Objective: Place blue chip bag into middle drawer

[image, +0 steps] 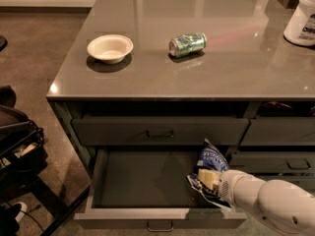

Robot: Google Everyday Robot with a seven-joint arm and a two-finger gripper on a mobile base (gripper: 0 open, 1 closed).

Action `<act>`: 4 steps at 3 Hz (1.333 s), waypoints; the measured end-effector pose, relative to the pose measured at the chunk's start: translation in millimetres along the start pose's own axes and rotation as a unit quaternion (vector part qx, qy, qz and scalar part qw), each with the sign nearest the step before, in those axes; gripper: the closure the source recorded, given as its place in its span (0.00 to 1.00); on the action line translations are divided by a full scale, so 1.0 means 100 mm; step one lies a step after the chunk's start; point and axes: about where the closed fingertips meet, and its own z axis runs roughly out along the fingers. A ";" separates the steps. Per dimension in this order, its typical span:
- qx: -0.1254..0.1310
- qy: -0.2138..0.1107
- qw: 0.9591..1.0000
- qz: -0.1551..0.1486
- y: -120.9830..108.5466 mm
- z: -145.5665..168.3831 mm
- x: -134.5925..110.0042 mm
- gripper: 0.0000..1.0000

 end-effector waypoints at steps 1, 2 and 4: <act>-0.024 0.014 1.000 0.005 -0.01 0.19 0.10 1.00; -0.103 0.037 0.994 -0.005 0.01 0.62 0.15 1.00; -0.239 0.099 0.965 0.037 0.06 1.40 0.60 1.00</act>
Offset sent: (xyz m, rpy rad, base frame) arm 0.0380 0.0689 -0.1457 0.4478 0.2058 0.4250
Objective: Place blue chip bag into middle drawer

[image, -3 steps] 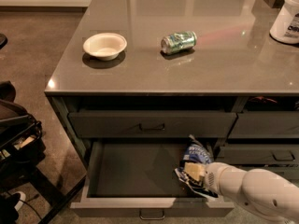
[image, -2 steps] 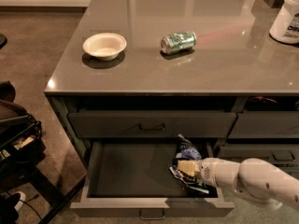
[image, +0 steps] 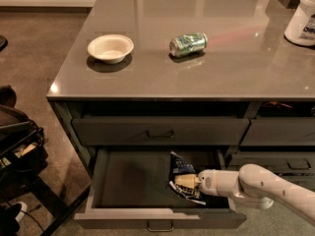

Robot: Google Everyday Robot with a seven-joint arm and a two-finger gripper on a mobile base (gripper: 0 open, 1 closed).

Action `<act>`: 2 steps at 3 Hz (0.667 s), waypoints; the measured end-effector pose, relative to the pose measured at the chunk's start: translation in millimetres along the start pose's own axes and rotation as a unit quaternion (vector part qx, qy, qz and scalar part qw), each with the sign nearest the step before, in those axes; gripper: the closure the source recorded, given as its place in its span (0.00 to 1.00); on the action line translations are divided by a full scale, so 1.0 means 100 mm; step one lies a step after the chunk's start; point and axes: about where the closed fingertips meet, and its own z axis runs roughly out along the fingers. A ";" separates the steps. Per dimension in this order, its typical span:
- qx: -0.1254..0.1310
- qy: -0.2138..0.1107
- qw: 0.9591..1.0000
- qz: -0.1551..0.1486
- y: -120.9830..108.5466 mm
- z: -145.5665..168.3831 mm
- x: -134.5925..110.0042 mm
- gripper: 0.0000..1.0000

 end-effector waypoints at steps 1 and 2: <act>-0.005 0.011 1.000 0.023 -0.18 0.22 0.16 1.00; 0.022 0.009 0.999 0.034 -0.32 0.35 0.27 1.00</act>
Offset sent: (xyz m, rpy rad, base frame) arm 0.0052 0.0008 -0.0838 -0.0892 0.0799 -0.1324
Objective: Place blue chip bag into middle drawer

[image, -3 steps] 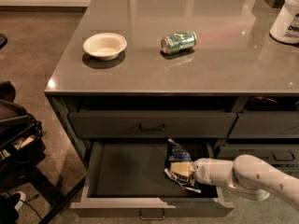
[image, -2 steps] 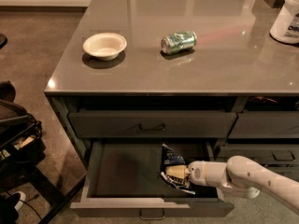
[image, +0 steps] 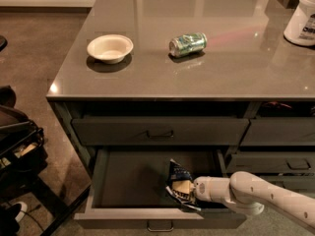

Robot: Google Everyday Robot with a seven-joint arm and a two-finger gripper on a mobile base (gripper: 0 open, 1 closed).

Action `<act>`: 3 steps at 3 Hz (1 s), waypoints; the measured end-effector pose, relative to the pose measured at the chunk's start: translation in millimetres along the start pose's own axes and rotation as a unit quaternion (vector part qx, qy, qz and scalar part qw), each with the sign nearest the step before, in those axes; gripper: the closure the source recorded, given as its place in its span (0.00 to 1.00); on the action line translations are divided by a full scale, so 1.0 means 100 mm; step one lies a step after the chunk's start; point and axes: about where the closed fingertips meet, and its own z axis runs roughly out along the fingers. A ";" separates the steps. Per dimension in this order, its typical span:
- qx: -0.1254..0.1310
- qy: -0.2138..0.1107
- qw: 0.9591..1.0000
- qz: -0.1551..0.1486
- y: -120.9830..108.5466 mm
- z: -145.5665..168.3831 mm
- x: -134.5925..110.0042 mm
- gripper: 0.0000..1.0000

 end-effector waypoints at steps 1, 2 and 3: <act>0.008 -0.006 1.000 0.000 -0.04 0.01 -0.03 0.82; 0.008 -0.006 1.000 0.000 -0.04 0.01 -0.03 0.59; 0.008 -0.006 1.000 0.000 -0.04 0.01 -0.03 0.36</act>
Offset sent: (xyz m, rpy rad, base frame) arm 0.0038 -0.0022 -0.0021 -0.0113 -0.0061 -0.0158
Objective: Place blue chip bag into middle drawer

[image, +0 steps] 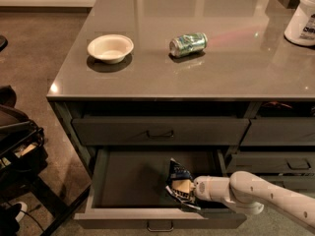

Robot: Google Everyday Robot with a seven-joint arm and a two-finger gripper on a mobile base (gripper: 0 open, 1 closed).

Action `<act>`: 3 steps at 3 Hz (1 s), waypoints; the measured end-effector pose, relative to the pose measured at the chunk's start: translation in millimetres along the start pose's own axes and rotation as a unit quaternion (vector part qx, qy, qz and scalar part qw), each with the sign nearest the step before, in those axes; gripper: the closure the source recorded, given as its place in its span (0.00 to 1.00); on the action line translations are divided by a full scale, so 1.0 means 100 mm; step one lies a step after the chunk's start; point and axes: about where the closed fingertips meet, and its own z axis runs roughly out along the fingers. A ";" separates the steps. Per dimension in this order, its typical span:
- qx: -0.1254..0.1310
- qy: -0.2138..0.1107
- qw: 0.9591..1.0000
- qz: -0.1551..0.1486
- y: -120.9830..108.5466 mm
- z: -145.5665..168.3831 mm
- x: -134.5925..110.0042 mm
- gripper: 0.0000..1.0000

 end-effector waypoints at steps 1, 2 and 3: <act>0.000 0.000 1.000 0.000 0.00 0.00 0.00 0.13; 0.000 0.000 1.000 0.000 0.00 0.00 0.00 0.00; 0.000 0.000 1.000 0.000 0.00 0.00 0.00 0.00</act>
Offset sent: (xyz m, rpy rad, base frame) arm 0.0000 0.0000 0.0000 0.0000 0.0000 0.0000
